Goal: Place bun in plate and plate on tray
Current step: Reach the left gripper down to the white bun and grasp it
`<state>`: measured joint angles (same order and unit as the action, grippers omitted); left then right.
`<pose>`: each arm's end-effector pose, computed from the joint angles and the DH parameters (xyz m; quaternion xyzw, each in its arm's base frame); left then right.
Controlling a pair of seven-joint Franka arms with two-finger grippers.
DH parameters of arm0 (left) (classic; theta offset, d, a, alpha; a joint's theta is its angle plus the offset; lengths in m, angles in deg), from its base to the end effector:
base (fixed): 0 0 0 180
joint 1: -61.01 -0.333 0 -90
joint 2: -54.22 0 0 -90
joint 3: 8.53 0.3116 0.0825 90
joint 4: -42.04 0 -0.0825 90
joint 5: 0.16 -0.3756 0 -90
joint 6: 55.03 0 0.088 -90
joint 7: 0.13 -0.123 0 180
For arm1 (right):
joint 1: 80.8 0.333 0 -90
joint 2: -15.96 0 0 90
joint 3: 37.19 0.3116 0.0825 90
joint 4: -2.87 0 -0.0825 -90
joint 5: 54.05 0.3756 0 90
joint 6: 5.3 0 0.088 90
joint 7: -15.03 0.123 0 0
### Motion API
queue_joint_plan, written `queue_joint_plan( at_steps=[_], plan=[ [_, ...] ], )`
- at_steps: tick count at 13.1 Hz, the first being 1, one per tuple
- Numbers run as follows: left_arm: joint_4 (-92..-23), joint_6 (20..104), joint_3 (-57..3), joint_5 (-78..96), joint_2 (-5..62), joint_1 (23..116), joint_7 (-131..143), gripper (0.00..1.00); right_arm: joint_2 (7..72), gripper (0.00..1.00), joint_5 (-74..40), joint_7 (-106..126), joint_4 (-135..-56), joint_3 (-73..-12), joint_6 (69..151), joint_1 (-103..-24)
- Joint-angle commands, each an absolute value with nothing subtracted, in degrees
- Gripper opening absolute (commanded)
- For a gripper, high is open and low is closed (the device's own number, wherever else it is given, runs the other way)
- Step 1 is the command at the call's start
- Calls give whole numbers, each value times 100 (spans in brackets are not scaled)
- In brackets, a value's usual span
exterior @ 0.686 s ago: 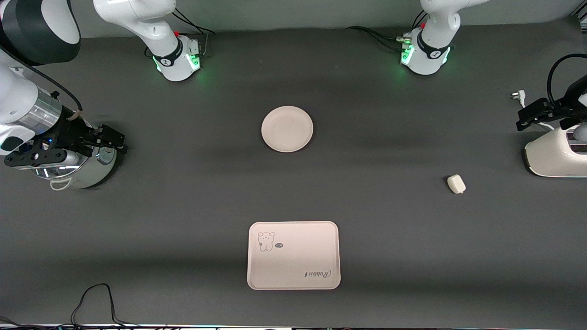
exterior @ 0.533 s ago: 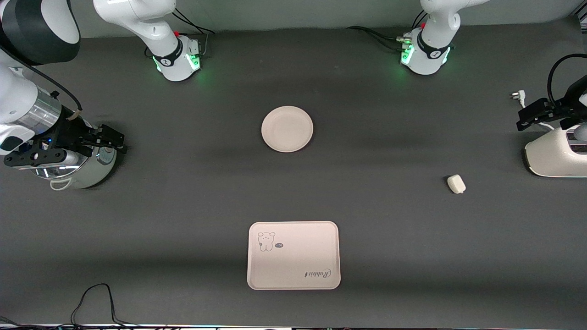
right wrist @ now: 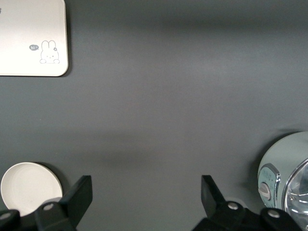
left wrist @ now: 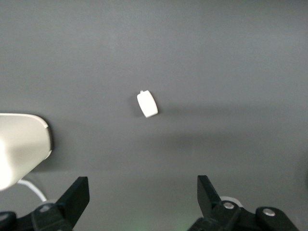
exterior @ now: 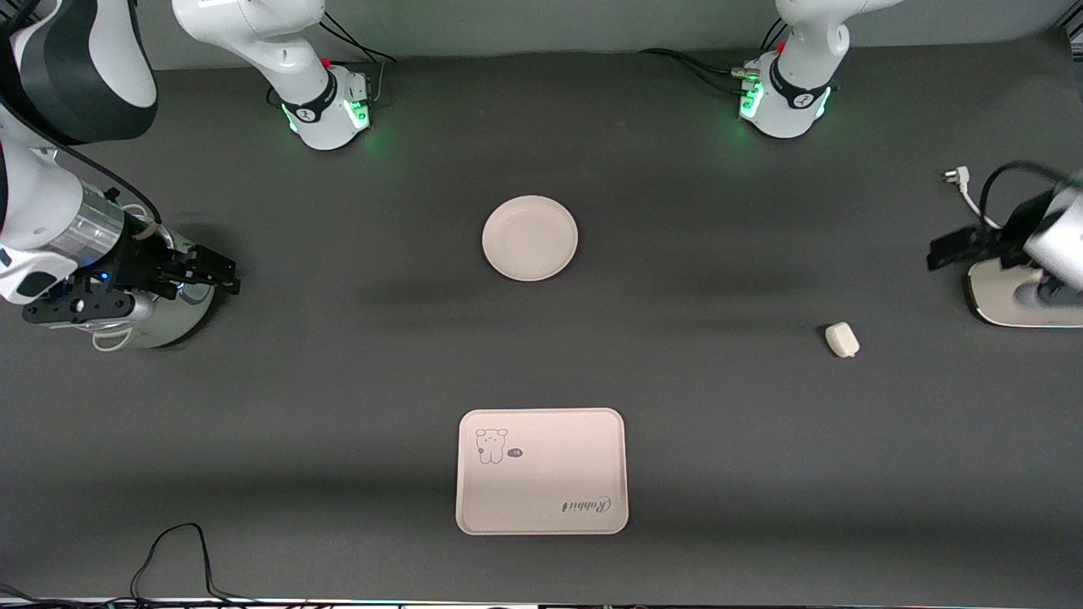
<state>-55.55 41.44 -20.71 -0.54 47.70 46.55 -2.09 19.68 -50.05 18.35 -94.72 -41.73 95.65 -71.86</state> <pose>0.5715 0.0280 0.4894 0.9978 0.0021 -0.0650 0.0111 0.5719 0.0524 0.5226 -0.9995 -0.0028 0.0051 0.0314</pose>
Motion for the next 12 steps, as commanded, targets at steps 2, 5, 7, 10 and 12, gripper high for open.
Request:
queue_joint_plan(
  at_steps=[2,5,7,10,12],
  plan=[
    [-6813,5873,-2066,-261,4508,4642,127,100,2430,100,-5053,1731,-8935,-4184,9516,-7289],
    [-7992,7421,-2057,-314,4438,4659,776,100,2571,100,-5044,1827,-8678,-4184,9454,-7280],
    [-8486,8195,-2057,-376,4307,4642,901,100,2711,100,-5053,1784,-8678,-4184,9454,-7280],
    [-8681,8936,-2031,-385,3842,4616,927,99,2862,100,-5053,1749,-8687,-4272,9445,-7464],
    [-8725,9226,-1987,-385,3595,4616,954,99,2879,100,-5044,1766,-8634,-4290,9463,-7552]
  ],
)
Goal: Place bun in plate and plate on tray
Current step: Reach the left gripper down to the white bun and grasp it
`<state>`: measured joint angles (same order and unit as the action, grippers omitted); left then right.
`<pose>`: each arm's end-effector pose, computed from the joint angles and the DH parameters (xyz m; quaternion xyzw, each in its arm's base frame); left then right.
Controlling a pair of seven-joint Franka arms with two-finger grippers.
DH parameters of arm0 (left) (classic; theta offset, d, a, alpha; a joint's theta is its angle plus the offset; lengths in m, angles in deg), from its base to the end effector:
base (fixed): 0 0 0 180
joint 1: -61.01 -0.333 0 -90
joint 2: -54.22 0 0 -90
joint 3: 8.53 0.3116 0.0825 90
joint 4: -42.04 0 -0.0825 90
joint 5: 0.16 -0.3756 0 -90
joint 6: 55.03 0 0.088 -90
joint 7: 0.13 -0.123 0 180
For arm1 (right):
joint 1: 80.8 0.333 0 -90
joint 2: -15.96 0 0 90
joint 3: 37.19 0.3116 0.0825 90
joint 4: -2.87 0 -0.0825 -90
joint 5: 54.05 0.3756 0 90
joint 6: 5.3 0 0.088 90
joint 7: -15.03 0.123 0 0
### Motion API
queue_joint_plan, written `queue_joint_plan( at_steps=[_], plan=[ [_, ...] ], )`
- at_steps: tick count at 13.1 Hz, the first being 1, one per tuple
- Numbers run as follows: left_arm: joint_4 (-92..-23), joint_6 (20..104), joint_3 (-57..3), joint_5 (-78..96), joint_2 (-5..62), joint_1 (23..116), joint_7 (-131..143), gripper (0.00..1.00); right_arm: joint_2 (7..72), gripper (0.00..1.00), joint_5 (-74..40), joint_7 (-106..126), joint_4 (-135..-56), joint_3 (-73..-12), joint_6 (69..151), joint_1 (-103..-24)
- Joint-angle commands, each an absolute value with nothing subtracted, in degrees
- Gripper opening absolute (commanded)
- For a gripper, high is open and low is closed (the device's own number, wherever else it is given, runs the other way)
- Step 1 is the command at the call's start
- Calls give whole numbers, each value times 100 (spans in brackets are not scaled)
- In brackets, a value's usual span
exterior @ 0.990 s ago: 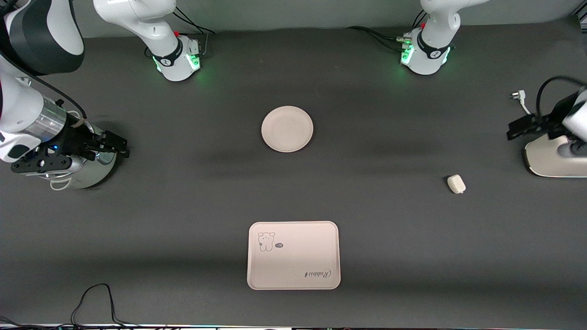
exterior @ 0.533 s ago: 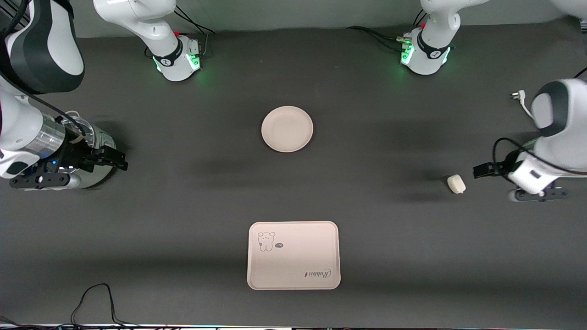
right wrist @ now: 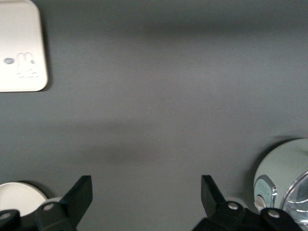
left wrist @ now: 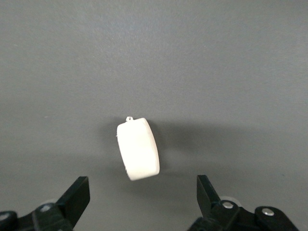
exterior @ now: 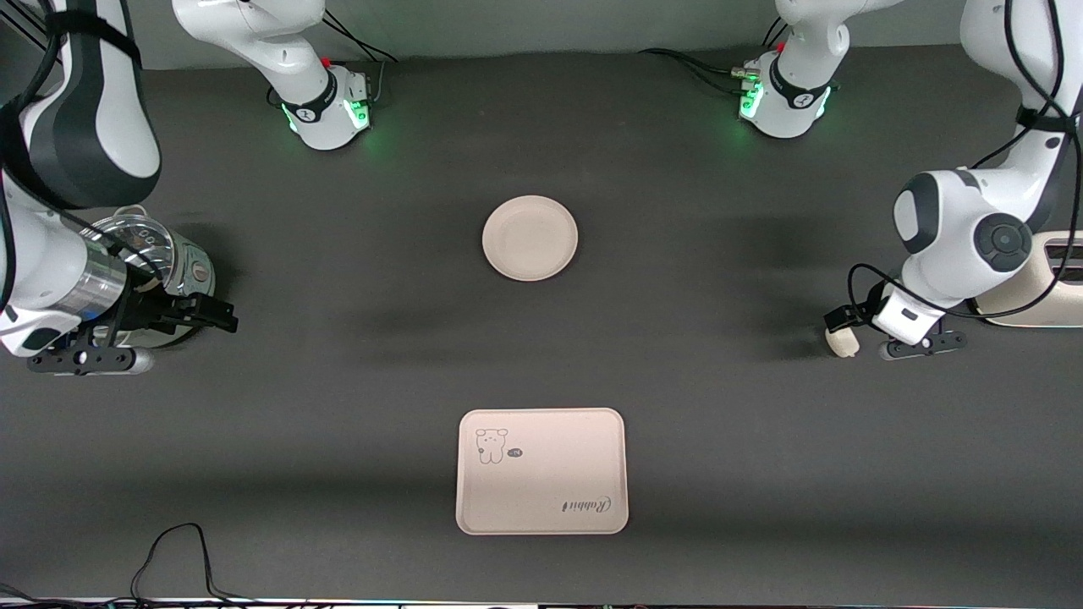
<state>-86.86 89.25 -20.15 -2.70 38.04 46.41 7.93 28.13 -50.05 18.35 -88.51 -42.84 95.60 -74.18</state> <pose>0.5350 0.0261 0.2274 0.9965 0.0820 -0.0043 0.0150 0.6126 0.0222 0.4861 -0.9991 0.0270 0.0234 0.0229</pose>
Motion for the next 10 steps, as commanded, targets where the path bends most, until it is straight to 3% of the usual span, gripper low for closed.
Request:
queue_joint_plan(
  at_steps=[1,3,4,7,9,10],
  plan=[
    [-8725,9436,-1960,-385,3490,4624,971,99,3027,100,-4983,1784,-8477,-4290,9463,-7579],
    [-8725,9614,-1943,-385,3331,4642,1041,98,3204,100,-4807,1801,-8230,-4272,9411,-7562],
    [-8725,9614,-1943,-393,3322,4633,1059,92,3213,100,-4868,1819,-8221,-4272,9410,-7553],
    [-8708,9623,-1907,-394,3243,4642,1190,39,3266,100,-4869,1766,-8212,-4246,9410,-7509],
    [-8699,9614,-1899,-402,3242,4686,1332,20,3414,100,-4808,1749,-7977,-4237,9454,-7553],
    [-8699,9614,-1899,-428,3242,4686,1341,15,3589,100,-4798,1749,-7662,-4237,9463,-7579]
  ],
)
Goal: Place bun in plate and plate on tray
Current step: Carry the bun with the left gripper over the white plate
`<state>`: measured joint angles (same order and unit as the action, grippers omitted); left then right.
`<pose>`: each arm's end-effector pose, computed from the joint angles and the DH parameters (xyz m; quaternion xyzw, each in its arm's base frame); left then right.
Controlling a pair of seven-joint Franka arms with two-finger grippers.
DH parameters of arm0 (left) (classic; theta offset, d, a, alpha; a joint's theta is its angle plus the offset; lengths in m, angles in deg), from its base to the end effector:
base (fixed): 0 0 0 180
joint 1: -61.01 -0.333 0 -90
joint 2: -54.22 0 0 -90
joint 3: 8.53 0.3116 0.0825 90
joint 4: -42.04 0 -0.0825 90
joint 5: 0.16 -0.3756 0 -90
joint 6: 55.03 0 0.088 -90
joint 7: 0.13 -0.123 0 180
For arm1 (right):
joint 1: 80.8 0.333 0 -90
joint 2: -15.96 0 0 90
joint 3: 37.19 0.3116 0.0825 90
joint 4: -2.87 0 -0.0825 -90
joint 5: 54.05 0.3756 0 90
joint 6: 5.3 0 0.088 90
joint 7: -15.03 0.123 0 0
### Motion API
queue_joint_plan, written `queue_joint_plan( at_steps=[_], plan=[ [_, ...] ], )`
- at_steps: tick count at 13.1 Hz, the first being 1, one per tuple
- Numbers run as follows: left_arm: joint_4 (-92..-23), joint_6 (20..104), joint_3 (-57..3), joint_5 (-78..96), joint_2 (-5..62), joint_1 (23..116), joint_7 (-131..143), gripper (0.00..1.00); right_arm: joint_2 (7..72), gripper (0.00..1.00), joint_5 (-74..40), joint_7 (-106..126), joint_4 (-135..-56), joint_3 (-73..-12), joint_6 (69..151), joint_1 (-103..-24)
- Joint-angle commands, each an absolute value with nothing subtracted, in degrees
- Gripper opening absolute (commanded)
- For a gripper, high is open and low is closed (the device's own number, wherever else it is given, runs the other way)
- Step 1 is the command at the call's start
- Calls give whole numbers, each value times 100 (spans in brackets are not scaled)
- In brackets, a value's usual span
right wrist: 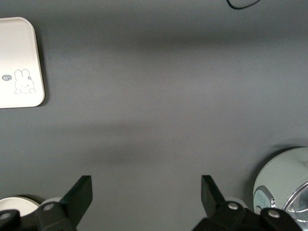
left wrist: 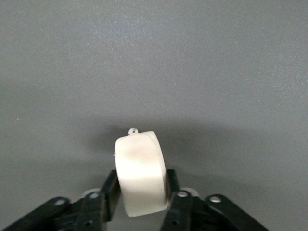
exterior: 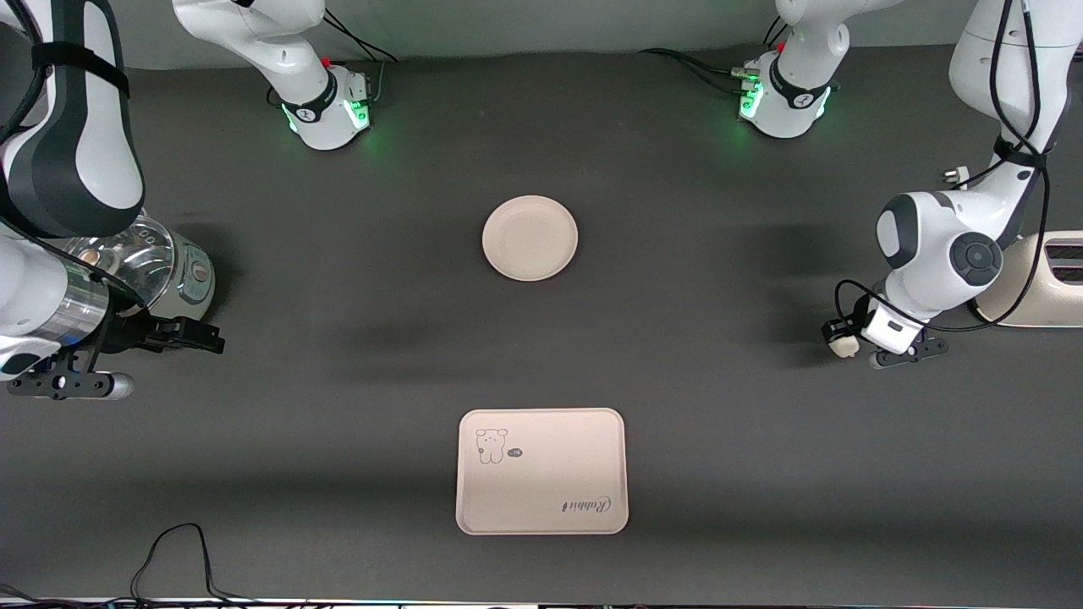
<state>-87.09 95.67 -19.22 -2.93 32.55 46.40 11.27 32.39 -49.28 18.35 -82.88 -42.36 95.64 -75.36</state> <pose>0.5348 0.0326 0.1849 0.9927 0.1189 0.0015 0.0225 0.6369 0.0179 0.4858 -0.9990 0.0332 0.0111 0.0277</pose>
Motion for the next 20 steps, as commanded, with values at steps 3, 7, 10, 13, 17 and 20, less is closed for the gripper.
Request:
queue_joint_plan(
  at_steps=[3,7,10,13,17,20],
  plan=[
    [-8716,9448,-1925,-455,3452,4712,1358,15,3741,100,-4807,1723,-7351,-4281,9480,-7605],
    [-8673,8036,-1969,-438,4496,5360,1428,21,3767,100,-4790,1792,-7324,-4272,9428,-7614],
    [-8471,7034,-2152,-27,5358,6203,1673,21,4039,100,-4274,1775,-7447,-4272,9480,-7588],
    [-7753,6189,-2819,345,5677,7135,3389,22,4040,100,-3465,1933,-8103,-4263,10197,-7456],
    [-7214,6554,-3814,38,5090,8103,5960,22,4022,100,-2532,3063,-8643,-4246,11124,-7010],
    [-7161,7773,-3815,-749,4029,9025,7277,22,4065,100,-1840,3717,-9071,-4237,11875,-6544]
  ],
)
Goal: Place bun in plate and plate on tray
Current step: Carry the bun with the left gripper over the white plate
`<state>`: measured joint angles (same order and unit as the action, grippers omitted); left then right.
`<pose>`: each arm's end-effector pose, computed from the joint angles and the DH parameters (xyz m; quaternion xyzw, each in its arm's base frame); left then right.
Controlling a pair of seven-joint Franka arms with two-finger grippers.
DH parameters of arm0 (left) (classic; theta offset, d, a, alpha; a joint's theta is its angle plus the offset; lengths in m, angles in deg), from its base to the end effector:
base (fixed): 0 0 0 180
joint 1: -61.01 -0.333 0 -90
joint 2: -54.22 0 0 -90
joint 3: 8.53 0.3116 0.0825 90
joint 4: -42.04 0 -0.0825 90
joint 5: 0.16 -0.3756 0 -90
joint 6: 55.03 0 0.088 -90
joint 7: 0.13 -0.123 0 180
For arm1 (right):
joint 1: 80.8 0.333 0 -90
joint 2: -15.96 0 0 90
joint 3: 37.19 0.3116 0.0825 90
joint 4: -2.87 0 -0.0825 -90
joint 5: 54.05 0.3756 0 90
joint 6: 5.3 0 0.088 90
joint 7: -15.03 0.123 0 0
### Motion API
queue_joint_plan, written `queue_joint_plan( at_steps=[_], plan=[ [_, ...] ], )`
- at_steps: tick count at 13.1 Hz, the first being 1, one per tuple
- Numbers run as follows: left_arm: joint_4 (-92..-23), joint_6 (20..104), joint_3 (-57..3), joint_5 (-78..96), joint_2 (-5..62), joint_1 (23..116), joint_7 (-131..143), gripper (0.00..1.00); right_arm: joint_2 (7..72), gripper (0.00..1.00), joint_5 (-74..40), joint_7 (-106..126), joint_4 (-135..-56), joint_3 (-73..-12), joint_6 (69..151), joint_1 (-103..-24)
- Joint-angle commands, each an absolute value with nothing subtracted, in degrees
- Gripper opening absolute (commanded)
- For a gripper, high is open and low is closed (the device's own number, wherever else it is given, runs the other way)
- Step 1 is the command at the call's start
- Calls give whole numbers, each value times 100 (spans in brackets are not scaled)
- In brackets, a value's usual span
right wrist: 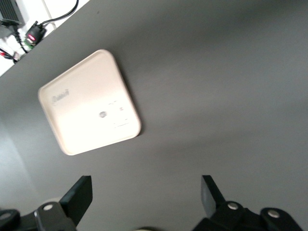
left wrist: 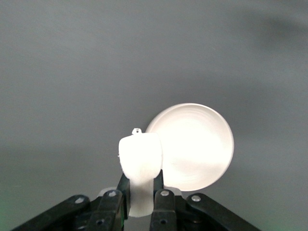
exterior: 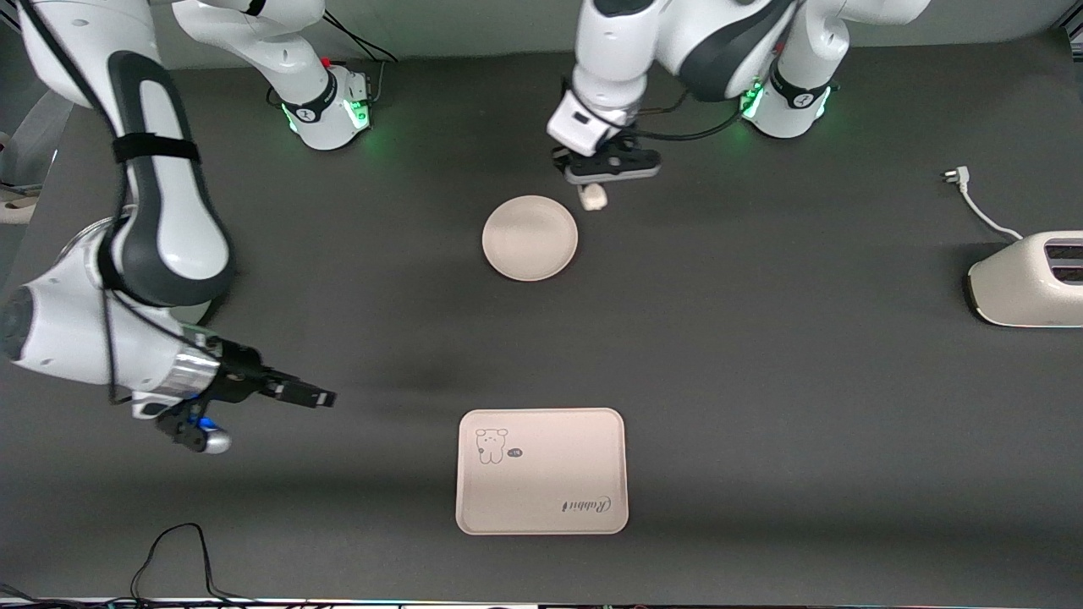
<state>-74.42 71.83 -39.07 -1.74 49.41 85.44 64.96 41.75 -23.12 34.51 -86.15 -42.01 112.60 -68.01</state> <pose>0.3320 -0.4646 0.4048 0.9951 0.0824 0.0189 0.0523 0.6711 0.1367 0.3852 -0.9518 0.2102 0.0255 0.2218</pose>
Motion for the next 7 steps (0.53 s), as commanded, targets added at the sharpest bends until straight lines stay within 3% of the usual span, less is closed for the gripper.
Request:
queue_joint_plan(
  at_steps=[1,2,4,7],
  plan=[
    [-6995,8047,-3815,-1267,3572,9245,7848,22,4083,100,-1506,3700,-9404,-4246,12550,-6325],
    [-6733,8085,-3806,-1881,3089,9404,8393,22,4188,100,-1346,3656,-9616,-4237,13122,-6244],
    [-6310,8059,-3780,-3008,2253,9729,9431,22,4364,100,-1143,3682,-9645,-4237,13286,-6173],
    [-5905,8103,-3745,-3583,1565,9784,9805,25,4505,100,-1028,3621,-9706,-4246,13602,-5980]
  ],
)
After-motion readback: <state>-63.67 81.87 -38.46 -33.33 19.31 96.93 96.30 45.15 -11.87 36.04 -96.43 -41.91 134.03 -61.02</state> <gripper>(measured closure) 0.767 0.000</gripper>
